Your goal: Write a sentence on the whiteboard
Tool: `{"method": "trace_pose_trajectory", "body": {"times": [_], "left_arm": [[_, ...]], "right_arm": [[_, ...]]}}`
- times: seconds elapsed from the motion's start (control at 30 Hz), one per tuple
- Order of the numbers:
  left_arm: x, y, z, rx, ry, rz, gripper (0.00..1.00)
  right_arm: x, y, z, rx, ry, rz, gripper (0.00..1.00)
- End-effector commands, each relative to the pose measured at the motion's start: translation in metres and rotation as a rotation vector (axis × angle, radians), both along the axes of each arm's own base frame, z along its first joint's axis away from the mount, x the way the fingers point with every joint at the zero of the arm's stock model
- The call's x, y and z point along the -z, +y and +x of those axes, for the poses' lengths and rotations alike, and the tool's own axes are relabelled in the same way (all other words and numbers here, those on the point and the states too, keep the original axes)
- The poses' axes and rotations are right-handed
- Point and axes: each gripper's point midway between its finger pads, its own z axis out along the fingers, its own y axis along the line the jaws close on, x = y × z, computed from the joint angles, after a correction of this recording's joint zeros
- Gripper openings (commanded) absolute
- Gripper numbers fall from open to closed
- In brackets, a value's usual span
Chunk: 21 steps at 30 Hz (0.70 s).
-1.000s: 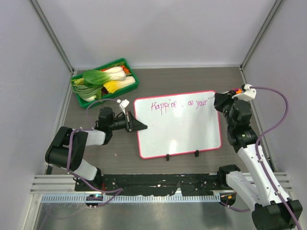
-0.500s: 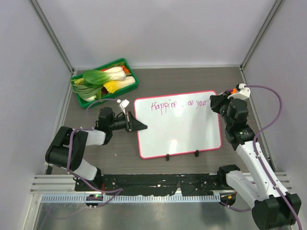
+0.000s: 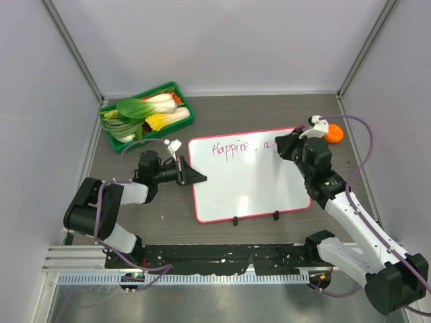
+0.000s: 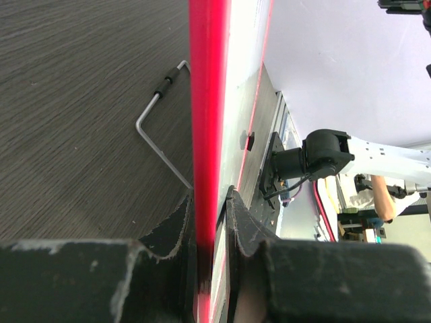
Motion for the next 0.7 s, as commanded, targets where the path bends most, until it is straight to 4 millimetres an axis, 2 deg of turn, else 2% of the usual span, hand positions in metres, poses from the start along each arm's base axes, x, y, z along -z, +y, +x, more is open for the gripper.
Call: {"method": "trace_pose_trajectory", "body": {"times": [0.0, 0.03, 0.07, 0.1, 0.2, 0.4, 0.53, 0.67], "left_arm": [[0.043, 0.009, 0.004, -0.079, 0.029, 0.141, 0.0], [0.043, 0.009, 0.004, -0.079, 0.029, 0.141, 0.0], [0.043, 0.009, 0.004, -0.08, 0.027, 0.141, 0.0], [0.042, 0.009, 0.004, -0.081, 0.024, 0.14, 0.0], [0.043, 0.009, 0.003, -0.08, 0.027, 0.143, 0.0], [0.043, 0.01, 0.003, -0.083, 0.023, 0.147, 0.0], [0.042, 0.01, 0.004, -0.083, 0.019, 0.146, 0.0], [0.042, 0.009, 0.003, -0.082, 0.021, 0.146, 0.0]], "right_arm": [[-0.054, 0.032, 0.003, -0.035, -0.145, -0.033, 0.01], [-0.056, 0.046, -0.002, -0.071, -0.152, -0.042, 0.01], [-0.06, 0.049, -0.001, -0.065, -0.159, -0.047, 0.01], [-0.06, 0.063, -0.005, -0.102, -0.162, -0.052, 0.01], [-0.063, 0.088, -0.01, -0.15, -0.177, -0.062, 0.01], [-0.055, 0.133, -0.03, -0.273, -0.189, -0.067, 0.01], [-0.051, 0.15, -0.042, -0.331, -0.203, -0.048, 0.01], [-0.048, 0.153, -0.046, -0.354, -0.212, -0.044, 0.01]]}}
